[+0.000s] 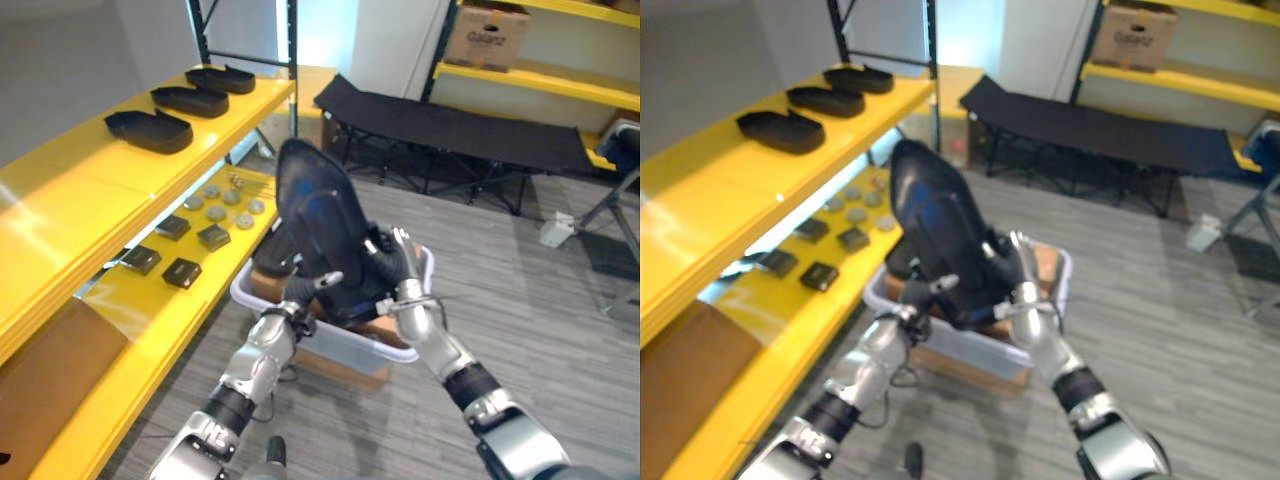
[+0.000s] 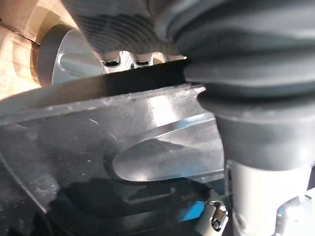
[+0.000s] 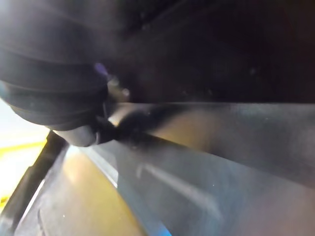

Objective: Walk over and take plastic housings, then place them on the shelf

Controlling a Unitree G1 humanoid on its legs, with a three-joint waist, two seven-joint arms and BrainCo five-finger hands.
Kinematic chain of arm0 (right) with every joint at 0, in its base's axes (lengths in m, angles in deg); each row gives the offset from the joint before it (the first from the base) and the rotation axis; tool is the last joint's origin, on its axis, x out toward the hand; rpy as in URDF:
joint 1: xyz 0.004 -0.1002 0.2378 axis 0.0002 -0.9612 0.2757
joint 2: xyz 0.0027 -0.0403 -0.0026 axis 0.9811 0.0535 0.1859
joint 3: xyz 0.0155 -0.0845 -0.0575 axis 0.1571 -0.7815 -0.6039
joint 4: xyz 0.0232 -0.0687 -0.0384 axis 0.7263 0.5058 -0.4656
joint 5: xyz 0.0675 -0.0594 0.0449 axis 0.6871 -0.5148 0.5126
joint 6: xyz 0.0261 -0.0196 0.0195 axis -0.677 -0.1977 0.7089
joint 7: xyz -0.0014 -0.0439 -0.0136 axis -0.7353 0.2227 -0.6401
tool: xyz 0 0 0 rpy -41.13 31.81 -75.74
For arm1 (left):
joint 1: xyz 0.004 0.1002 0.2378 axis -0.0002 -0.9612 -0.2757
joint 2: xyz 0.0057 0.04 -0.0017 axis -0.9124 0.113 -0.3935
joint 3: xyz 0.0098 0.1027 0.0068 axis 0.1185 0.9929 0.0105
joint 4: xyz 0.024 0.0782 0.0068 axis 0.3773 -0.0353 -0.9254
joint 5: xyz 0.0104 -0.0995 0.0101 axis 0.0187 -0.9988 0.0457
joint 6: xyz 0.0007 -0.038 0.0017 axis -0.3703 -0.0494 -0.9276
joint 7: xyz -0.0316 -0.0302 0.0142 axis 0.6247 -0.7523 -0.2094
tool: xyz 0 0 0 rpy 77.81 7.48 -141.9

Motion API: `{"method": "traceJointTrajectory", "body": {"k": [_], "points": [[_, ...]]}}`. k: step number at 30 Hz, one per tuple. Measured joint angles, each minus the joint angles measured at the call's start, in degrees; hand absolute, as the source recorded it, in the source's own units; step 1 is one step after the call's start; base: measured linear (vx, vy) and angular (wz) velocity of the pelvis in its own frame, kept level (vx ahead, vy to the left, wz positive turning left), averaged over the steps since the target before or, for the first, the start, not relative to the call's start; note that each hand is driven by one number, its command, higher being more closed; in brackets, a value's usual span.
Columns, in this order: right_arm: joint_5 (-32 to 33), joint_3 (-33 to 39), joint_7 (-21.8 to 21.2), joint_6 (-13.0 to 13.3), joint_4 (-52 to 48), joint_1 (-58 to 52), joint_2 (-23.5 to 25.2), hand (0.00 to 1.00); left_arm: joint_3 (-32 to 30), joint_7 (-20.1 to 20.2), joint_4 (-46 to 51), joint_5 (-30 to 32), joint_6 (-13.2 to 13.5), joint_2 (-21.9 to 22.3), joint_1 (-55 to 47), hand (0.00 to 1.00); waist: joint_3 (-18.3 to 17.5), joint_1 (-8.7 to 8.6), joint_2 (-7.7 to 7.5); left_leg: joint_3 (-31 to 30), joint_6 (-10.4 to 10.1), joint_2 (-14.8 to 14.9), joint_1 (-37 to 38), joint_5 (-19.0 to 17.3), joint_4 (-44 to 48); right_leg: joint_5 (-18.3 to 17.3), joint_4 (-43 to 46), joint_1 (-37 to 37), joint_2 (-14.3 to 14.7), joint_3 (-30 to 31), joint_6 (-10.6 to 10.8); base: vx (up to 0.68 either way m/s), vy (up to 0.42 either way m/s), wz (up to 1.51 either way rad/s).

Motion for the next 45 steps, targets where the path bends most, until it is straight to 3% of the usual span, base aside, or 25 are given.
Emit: {"method": "traceJointTrajectory", "body": {"k": [7, 14, 18, 19, 25, 30, 33, 36, 41, 45], "points": [[0.3, -0.4, 2.1, 1.2, -0.1, -1.8, 1.2, 1.00, 0.2, -0.4, -1.0, 0.3, 0.8, 0.0, -0.3, 1.00, -0.1, 0.01, -0.10, 0.0, 0.0, 0.0, 0.0, 0.0, 0.0, 0.0, 0.0, 0.0, 0.0, 0.0, 0.0, 0.00, 0.000, 0.00], [2.4, -1.0, 3.0, 1.3, -0.4, -3.1, 2.6, 1.00, 0.3, -2.9, -1.0, 5.2, 1.5, 0.0, -0.4, 1.00, -0.5, 0.08, -0.84, 0.0, -0.1, 0.0, 0.0, -0.1, 0.0, 0.0, 0.0, 0.0, 0.0, 0.0, 0.0, 0.00, 0.000, 0.00], [4.8, -1.1, 2.3, 2.8, -0.9, -3.8, 2.5, 1.00, 0.3, -4.6, 0.6, 8.2, 1.6, 0.0, -0.8, 1.00, -0.6, 0.02, -0.80, 0.1, -0.2, 0.0, 0.0, -0.1, 0.0, -0.2, -0.2, 0.0, 0.0, 0.2, -0.2, 0.00, 0.000, 0.00], [4.8, -1.1, 2.3, 2.8, -1.4, -3.9, 2.4, 0.00, 0.2, -4.6, 1.0, 8.5, 1.8, 0.0, -1.0, 1.00, -0.6, 0.02, -0.80, 0.1, -0.2, 0.0, 0.0, -0.1, 0.0, -0.2, -0.2, 0.0, 0.0, 0.2, -0.3, 0.00, 0.000, 0.00], [7.5, -2.2, -1.0, 6.4, -5.3, -4.3, 1.5, 0.00, -1.2, -4.6, 5.2, 8.4, 3.9, -0.6, -2.4, 1.00, -0.9, 0.01, -0.45, 0.3, -0.2, 0.0, 0.0, -0.2, 0.0, -0.2, -0.4, -0.1, 0.0, 0.2, -0.3, 0.00, 0.000, 0.00], [12.7, -3.5, -8.2, 7.8, -6.5, -4.3, 1.4, 0.00, -3.1, -4.5, 6.9, 8.6, 4.0, -0.6, -4.1, 1.00, -1.4, 0.01, 0.33, 0.3, -0.2, 0.1, 0.0, -0.2, 0.0, -0.3, -0.5, -0.1, 0.1, 0.2, -0.4, 0.00, 0.000, 0.00], [16.3, -4.5, -10.3, 8.0, -7.1, -4.3, 1.5, 0.00, -4.2, -4.8, 7.7, 9.0, 4.3, -0.5, -4.9, 1.00, -1.4, -0.05, 0.34, 0.3, -0.2, 0.2, 0.0, -0.2, 0.0, -0.3, -0.5, -0.1, 0.2, 0.2, -0.4, 0.00, 0.000, 0.00], [21.0, -4.8, -13.5, 7.9, -7.1, -5.4, 2.1, 0.00, -6.0, -7.1, 10.4, 14.2, 4.4, -0.6, -5.7, 1.00, -1.4, 0.12, 0.34, 0.3, -0.2, 0.1, 0.0, -0.2, 0.0, -0.3, -0.5, -0.1, 0.2, 0.2, -0.4, 0.00, 0.000, 0.00], [22.4, -2.2, -17.6, 7.9, -9.3, -8.8, 2.4, 0.00, -9.6, -11.4, 15.5, 25.8, 6.3, -0.5, -8.5, 1.00, -1.4, 0.66, 0.35, 0.3, -0.2, 0.1, -0.1, -0.2, 0.0, -0.5, -0.5, -0.2, 0.2, 0.2, -0.4, 0.00, 0.000, 0.00], [29.6, 8.7, -21.9, 8.0, -20.9, -13.0, 2.3, 0.00, -20.4, -16.8, 21.8, 32.3, 8.5, 0.2, -12.9, 1.00, -1.4, 0.17, 0.41, 0.8, -0.2, 0.1, 0.1, -0.2, 0.0, -1.5, 1.4, -1.1, -0.1, 0.3, -0.5, 0.00, 0.000, 0.00]]}}
